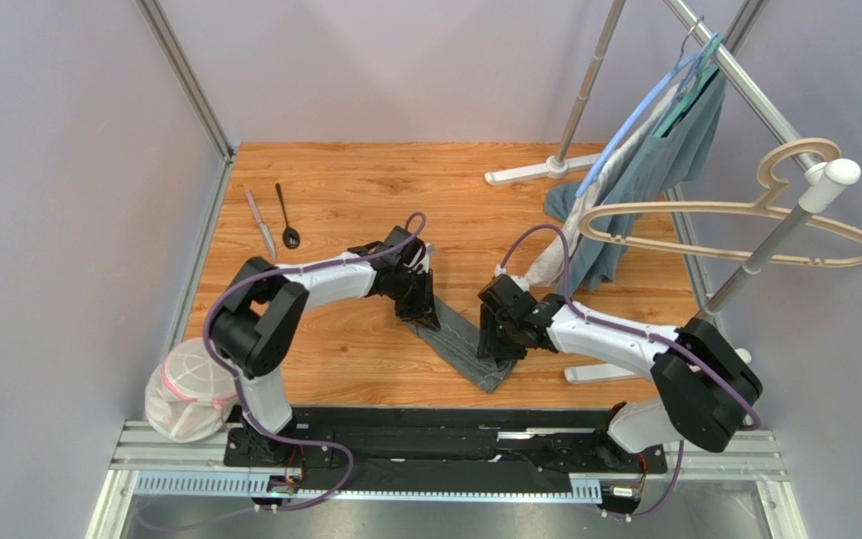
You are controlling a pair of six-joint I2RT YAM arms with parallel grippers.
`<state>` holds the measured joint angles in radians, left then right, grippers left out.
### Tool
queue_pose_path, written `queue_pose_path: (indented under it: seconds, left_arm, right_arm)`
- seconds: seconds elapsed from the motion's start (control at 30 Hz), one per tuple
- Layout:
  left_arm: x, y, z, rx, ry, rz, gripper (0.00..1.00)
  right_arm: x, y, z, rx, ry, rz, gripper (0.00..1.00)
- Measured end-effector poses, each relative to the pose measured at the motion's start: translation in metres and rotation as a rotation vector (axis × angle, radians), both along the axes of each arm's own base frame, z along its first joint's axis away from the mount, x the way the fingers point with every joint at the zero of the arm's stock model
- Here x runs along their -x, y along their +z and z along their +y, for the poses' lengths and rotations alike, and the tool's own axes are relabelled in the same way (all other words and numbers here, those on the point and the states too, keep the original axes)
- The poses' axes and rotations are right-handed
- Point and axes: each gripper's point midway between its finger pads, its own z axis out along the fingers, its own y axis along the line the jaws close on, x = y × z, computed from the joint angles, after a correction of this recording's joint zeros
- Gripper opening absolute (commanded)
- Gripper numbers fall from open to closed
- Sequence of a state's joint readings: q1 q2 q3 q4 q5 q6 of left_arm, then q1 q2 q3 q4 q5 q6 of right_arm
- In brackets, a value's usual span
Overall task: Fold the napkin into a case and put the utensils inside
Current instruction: Fold the 2/3-rectangle-folded napkin at the center of the board.
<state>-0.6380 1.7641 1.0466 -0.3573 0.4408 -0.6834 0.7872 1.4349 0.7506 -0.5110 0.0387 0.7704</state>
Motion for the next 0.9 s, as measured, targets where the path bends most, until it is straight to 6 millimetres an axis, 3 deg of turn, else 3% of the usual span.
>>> queue_pose_path:
  seconds: [0.13,0.27,0.37,0.47,0.57,0.7,0.8,0.9]
  left_arm:
    - [-0.013,-0.023,0.002,-0.066,0.017,0.036,0.09]
    - [-0.043,-0.013,-0.001,-0.089,0.02,-0.056,0.11]
    - [-0.062,0.001,-0.001,-0.116,0.012,-0.135,0.15]
    - [-0.07,0.016,0.0,-0.12,0.006,-0.188,0.18]
    - [-0.056,0.036,0.01,-0.098,0.009,-0.213,0.17]
    - [-0.018,0.05,0.022,-0.033,0.023,-0.204,0.15]
    - [0.014,0.041,0.023,0.009,0.035,-0.15,0.13]
    - [0.041,0.02,0.019,0.037,0.044,-0.064,0.12]
  right_arm:
    - [0.001,0.006,0.01,-0.031,0.001,-0.042,0.44]
    - [0.004,0.011,0.026,-0.077,0.035,-0.058,0.44]
    - [0.007,0.01,0.036,-0.111,0.062,-0.042,0.5]
    - [0.009,0.006,0.037,-0.093,0.111,-0.03,0.55]
    - [0.004,0.01,0.042,-0.061,0.199,-0.048,0.56]
    - [-0.002,0.025,0.047,-0.016,0.318,-0.099,0.56]
    - [-0.001,0.028,0.043,0.032,0.388,-0.12,0.56]
    - [0.005,0.021,0.035,0.094,0.444,-0.11,0.56]
